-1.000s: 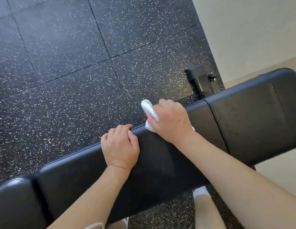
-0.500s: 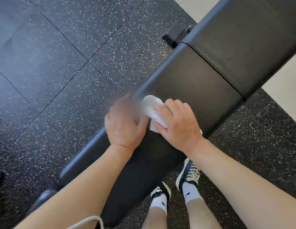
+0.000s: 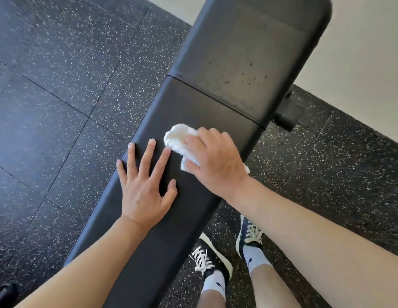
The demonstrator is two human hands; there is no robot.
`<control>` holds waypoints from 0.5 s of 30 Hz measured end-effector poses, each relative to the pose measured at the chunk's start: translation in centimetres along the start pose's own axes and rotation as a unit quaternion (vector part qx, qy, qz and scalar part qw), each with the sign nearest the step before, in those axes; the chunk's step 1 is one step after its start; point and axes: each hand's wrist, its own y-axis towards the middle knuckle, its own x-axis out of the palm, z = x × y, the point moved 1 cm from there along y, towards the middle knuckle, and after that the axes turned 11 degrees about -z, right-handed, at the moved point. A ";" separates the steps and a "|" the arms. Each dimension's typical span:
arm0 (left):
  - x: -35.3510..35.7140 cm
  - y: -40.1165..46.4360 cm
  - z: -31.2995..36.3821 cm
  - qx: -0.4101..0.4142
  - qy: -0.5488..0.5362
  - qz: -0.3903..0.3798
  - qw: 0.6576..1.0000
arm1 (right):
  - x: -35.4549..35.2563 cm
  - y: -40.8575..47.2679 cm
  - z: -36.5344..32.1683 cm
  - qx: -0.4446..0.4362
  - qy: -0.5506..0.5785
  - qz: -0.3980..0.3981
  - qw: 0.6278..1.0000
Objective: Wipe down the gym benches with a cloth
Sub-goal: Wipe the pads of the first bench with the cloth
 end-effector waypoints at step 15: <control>1.3 0.3 -0.4 0.000 -0.015 0.053 0.998 | 0.2 -3.5 1.5 0.206 0.049 0.091 0.973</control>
